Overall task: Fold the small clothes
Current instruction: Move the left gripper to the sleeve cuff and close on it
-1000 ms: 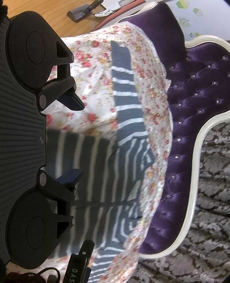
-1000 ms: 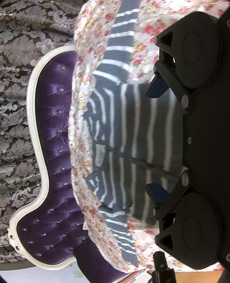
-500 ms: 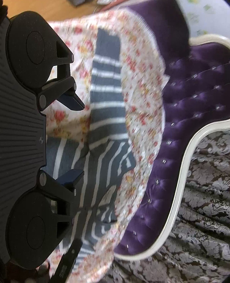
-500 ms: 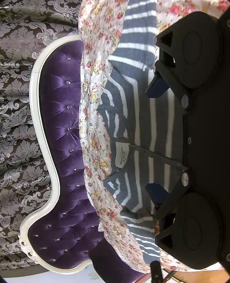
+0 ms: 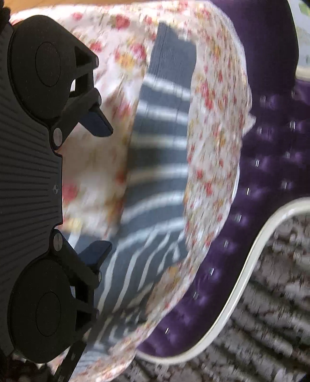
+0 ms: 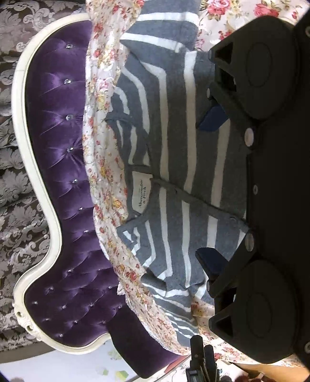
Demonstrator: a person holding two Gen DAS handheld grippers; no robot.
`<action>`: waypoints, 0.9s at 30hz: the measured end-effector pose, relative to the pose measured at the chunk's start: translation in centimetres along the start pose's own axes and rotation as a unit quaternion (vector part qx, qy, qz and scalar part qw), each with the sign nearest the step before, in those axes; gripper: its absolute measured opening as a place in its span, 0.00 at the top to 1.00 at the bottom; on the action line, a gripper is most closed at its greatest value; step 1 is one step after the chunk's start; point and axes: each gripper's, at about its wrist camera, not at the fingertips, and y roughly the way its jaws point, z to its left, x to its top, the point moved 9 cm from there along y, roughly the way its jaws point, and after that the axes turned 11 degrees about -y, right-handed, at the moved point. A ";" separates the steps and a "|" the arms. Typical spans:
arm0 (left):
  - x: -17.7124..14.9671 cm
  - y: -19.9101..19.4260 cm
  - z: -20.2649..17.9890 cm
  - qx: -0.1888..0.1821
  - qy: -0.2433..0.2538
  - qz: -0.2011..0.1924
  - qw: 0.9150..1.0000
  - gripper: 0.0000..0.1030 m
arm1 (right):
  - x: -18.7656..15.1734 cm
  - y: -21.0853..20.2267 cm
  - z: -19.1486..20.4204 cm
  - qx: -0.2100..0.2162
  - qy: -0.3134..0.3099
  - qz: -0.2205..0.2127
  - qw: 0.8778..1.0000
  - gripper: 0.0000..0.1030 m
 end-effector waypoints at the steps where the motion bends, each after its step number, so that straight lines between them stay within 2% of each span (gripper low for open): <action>1: 0.6 0.2 1.1 0.009 -0.005 -0.005 1.000 0.06 | 0.1 -0.1 0.0 0.000 -0.001 -0.003 1.000 0.01; 4: 2.4 0.8 4.0 0.029 -0.033 -0.013 0.999 0.06 | 0.2 0.0 -0.1 0.001 0.000 -0.006 1.000 0.01; 8: 4.3 1.3 7.9 0.030 -0.095 -0.015 0.995 0.06 | 0.3 0.0 0.0 0.007 -0.001 -0.004 1.000 0.00; 12: 4.9 2.1 10.6 0.024 -0.134 -0.014 0.991 0.06 | 0.2 0.2 -0.1 0.008 0.000 -0.001 1.000 0.01; 15: 5.3 2.8 11.5 0.022 -0.141 -0.017 0.990 0.06 | 0.1 0.3 -0.1 0.008 0.001 0.000 1.000 0.01; 20: 7.0 3.6 11.4 0.018 -0.122 -0.034 0.992 0.06 | 0.0 0.4 0.1 0.011 -0.002 0.002 1.000 0.01; 24: 7.8 4.7 12.1 0.012 -0.142 -0.039 0.989 0.08 | -0.2 0.6 0.3 0.014 -0.004 0.006 1.000 0.01; 26: 8.2 4.6 12.4 0.017 -0.149 -0.053 0.987 0.14 | -0.3 0.6 0.4 0.015 -0.006 0.006 1.000 0.01; 27: 8.4 4.5 12.5 0.018 -0.150 -0.061 0.987 0.23 | -0.3 0.6 0.5 0.015 -0.008 0.006 1.000 0.01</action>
